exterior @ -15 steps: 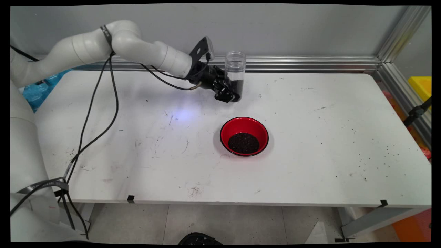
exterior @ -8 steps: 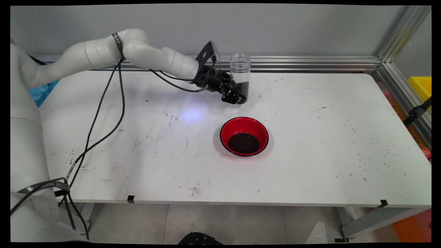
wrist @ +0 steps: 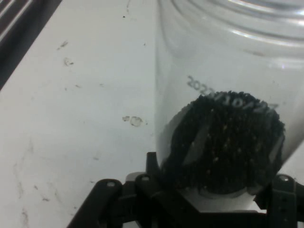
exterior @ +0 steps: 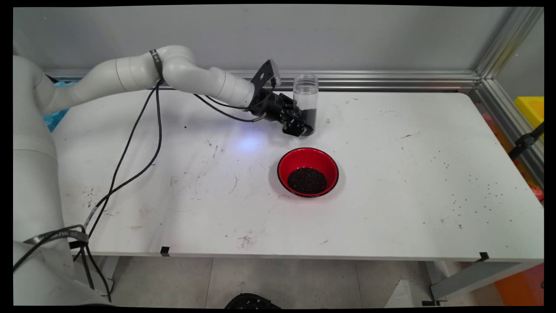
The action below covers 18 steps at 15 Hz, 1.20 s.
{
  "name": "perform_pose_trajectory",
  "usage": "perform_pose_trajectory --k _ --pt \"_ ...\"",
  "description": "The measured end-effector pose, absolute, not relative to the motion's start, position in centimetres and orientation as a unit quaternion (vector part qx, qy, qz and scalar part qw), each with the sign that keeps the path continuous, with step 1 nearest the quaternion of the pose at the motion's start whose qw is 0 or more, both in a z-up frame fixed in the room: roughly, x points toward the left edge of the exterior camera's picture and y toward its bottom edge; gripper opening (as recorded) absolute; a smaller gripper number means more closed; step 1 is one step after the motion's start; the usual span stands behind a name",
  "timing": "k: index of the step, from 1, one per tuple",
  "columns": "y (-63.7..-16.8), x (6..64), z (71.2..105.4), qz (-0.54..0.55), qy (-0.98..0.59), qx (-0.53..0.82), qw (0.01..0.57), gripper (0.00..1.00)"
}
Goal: Place the picked object on the table
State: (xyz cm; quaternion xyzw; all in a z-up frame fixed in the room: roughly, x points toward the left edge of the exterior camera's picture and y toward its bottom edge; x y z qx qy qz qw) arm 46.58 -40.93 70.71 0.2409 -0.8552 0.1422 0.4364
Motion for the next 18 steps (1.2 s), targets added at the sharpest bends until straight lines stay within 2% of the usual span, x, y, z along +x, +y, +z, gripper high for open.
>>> perform_pose_trajectory --k 16,17,18 --pt "-41.1 46.1 68.3 0.134 -0.856 0.244 0.436 0.0" --pt "-41.1 46.1 68.2 0.134 -0.855 0.245 0.436 1.0" --pt "-41.1 46.1 68.1 0.134 -0.855 0.245 0.436 1.0"
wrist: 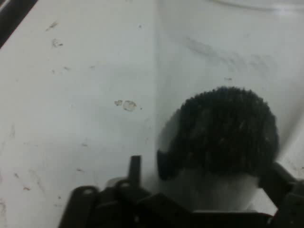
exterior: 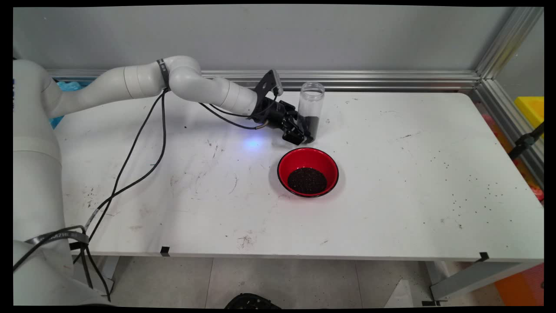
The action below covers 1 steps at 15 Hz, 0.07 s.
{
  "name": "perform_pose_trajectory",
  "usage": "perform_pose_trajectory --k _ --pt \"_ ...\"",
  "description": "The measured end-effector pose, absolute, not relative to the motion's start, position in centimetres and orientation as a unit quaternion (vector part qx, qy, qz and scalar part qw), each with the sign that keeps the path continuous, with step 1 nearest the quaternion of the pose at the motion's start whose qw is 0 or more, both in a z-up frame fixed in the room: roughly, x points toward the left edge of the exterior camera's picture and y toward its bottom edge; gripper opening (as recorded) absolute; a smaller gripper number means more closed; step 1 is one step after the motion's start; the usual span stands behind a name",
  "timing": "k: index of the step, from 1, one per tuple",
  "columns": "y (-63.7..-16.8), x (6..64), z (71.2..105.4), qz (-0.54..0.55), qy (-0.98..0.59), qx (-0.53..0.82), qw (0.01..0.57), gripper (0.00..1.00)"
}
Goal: Place the picked object on the table
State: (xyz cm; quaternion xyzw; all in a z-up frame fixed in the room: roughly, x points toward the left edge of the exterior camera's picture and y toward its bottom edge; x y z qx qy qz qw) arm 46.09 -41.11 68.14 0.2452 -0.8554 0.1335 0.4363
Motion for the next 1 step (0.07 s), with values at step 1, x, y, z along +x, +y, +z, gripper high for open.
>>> perform_pose_trajectory --k 1 --pt "-41.12 46.1 68.08 0.133 -0.855 0.246 0.436 1.0"
